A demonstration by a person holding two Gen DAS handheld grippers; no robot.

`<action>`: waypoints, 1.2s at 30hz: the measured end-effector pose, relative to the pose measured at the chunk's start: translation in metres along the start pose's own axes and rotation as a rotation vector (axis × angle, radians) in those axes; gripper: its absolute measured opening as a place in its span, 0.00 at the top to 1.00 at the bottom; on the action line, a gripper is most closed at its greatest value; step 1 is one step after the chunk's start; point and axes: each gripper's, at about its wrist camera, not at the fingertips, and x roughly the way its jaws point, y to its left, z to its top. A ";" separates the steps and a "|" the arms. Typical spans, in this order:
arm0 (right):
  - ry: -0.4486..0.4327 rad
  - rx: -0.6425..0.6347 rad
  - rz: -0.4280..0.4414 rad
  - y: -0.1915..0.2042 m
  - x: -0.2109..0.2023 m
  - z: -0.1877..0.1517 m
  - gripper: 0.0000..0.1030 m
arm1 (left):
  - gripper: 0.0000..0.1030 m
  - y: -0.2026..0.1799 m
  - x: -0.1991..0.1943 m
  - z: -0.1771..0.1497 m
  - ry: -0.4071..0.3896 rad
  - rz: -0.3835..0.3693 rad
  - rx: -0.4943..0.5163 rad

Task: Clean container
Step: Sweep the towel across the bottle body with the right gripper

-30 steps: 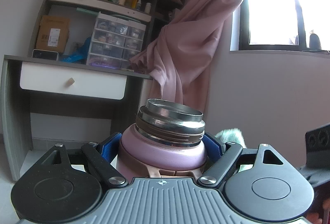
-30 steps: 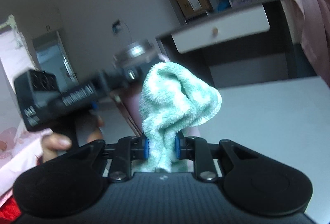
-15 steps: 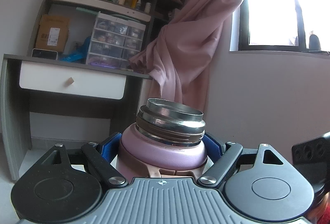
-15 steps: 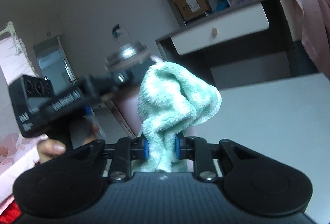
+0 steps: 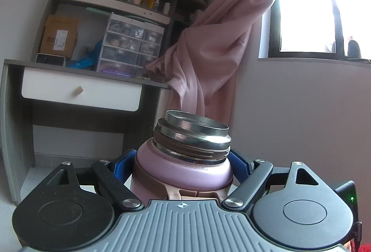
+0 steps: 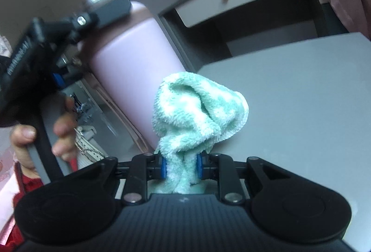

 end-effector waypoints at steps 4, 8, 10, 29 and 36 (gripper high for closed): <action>0.005 0.002 -0.002 -0.001 0.001 -0.001 0.78 | 0.18 0.003 0.002 0.001 0.001 0.000 0.000; 0.008 -0.012 -0.018 0.002 -0.003 -0.003 0.78 | 0.18 0.005 0.001 0.001 0.001 -0.001 -0.003; -0.009 -0.015 -0.016 0.003 -0.010 -0.001 0.78 | 0.18 0.005 0.001 0.001 0.001 -0.002 -0.002; -0.180 -0.122 0.035 0.004 -0.048 0.056 0.78 | 0.17 0.010 0.005 0.001 0.003 -0.002 -0.012; -0.123 -0.056 0.031 -0.014 -0.029 0.041 0.78 | 0.17 0.013 0.006 0.002 0.001 -0.002 -0.022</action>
